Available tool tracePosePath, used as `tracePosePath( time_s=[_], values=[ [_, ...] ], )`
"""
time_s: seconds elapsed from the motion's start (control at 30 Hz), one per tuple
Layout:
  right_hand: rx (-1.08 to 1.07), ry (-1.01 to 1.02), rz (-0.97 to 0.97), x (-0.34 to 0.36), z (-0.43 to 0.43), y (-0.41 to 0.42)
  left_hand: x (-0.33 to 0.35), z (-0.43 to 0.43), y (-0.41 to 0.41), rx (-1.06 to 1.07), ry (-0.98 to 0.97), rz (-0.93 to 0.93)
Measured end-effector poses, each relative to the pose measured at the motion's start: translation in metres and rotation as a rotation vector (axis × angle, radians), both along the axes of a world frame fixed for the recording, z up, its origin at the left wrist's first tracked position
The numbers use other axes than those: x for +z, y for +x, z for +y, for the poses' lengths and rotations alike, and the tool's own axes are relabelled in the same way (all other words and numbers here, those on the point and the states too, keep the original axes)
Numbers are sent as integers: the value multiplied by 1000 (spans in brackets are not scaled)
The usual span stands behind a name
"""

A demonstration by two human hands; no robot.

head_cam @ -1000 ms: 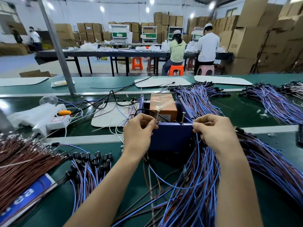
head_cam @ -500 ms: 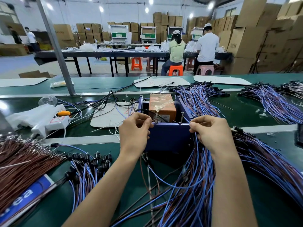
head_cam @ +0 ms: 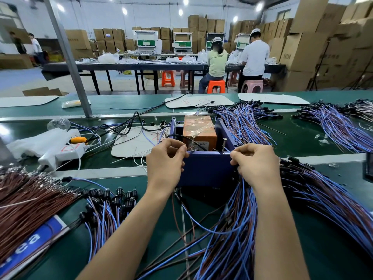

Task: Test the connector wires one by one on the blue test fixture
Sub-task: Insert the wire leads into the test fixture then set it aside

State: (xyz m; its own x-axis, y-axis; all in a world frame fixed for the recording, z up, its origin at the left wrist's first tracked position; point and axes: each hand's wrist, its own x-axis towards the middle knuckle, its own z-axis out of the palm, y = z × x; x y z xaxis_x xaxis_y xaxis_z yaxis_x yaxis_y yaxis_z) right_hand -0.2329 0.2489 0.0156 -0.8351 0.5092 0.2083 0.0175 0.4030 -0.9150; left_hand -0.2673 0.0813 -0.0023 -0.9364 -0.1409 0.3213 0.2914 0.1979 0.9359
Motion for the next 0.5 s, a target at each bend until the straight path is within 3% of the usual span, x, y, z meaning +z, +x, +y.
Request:
tracePosePath(
  time_s=[0.5],
  values=[
    [99, -90, -7, 2, 7, 5, 2, -2, 1, 4, -22, 22]
  ],
)
